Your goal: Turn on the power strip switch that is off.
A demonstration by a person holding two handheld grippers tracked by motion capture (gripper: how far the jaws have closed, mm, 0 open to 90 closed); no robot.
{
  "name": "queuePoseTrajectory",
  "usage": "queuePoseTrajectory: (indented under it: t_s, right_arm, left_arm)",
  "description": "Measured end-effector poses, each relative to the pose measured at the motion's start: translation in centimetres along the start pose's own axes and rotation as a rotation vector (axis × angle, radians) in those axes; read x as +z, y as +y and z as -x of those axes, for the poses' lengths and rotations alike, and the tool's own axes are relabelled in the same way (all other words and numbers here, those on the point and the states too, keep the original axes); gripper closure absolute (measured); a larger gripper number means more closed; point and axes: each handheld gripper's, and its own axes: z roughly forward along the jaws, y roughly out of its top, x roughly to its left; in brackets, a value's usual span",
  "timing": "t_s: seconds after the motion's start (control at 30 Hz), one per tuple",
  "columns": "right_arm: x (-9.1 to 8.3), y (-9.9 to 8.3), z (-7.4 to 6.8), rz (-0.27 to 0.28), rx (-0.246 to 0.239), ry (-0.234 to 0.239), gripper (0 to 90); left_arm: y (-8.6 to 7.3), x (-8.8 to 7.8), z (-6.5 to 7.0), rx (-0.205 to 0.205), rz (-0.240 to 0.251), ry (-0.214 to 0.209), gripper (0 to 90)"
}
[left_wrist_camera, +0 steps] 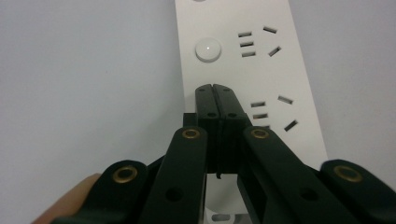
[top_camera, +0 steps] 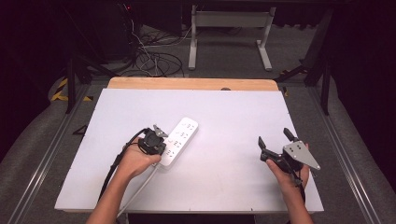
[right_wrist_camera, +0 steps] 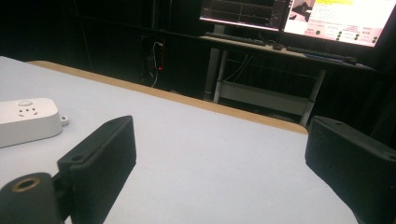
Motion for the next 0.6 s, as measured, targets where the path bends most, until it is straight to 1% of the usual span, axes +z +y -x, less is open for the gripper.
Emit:
queuePoseTrajectory:
  t_s: [0.1, 0.2, 0.4, 0.6]
  right_arm:
    - [-0.03, 0.04, 0.02, 0.006, -0.001, 0.002, 9.3]
    - [-0.12, 0.05, 0.12, 0.005, 0.005, -0.004, 9.3]
    - [-0.14, 0.01, 0.23, 0.003, 0.008, -0.004, 9.4]
    - [-0.06, 0.01, 0.09, 0.0, 0.0, -0.007, 9.5]
  left_arm:
    - [0.24, 0.12, 0.2, 0.007, -0.005, 0.016, 90.0]
    - [0.31, 0.12, 0.04, -0.002, -0.009, 0.003, 90.0]
    - [0.37, 0.13, 0.05, -0.002, -0.012, 0.004, 90.0]
    - [0.43, 0.12, 0.11, -0.007, -0.015, 0.01, 90.0]
